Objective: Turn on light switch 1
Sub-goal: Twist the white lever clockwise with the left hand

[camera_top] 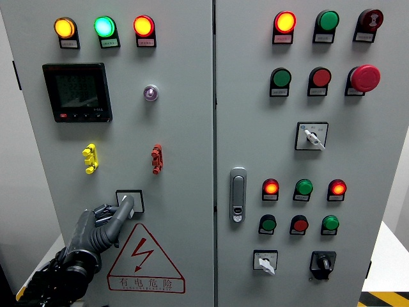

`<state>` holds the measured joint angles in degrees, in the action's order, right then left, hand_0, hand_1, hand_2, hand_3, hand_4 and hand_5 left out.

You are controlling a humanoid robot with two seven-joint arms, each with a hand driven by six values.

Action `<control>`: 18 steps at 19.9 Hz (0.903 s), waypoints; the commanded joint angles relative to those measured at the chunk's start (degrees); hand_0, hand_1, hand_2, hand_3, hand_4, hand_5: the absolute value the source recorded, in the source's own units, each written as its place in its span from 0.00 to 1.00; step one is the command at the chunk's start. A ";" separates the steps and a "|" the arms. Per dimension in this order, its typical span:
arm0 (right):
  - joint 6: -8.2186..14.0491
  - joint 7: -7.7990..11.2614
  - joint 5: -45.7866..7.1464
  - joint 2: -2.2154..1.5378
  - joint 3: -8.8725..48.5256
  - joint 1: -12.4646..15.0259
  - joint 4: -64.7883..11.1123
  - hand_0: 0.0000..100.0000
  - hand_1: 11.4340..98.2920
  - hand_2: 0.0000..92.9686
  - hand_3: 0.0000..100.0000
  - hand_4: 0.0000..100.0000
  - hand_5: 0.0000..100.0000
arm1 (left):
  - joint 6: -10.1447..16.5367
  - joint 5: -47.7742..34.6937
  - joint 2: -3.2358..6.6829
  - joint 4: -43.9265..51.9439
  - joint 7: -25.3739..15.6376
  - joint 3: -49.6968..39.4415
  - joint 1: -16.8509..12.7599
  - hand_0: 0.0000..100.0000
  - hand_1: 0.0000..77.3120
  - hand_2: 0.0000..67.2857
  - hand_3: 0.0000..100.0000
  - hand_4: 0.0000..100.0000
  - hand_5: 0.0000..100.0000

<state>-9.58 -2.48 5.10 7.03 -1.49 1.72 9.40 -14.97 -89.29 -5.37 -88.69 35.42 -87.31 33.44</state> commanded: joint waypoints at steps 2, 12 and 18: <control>0.00 -0.07 0.00 0.00 0.00 -0.05 0.00 0.00 0.13 0.00 0.11 0.23 0.15 | -0.41 0.08 0.01 0.01 0.00 0.03 0.04 0.52 0.61 0.76 1.00 1.00 0.92; 0.00 0.02 0.00 0.00 0.00 0.04 0.00 0.00 0.13 0.00 0.11 0.23 0.15 | -0.94 0.17 0.01 0.10 0.00 0.65 0.13 0.64 0.57 0.75 1.00 1.00 0.92; 0.00 -0.07 0.00 0.00 0.00 0.04 0.00 0.00 0.13 0.00 0.11 0.23 0.15 | -0.94 0.17 0.01 0.01 -0.09 0.74 0.13 0.42 0.53 0.74 1.00 1.00 0.92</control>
<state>-9.58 -2.51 5.10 7.03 -1.49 1.71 9.40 -15.90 -89.12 -5.36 -88.65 35.37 -86.65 33.59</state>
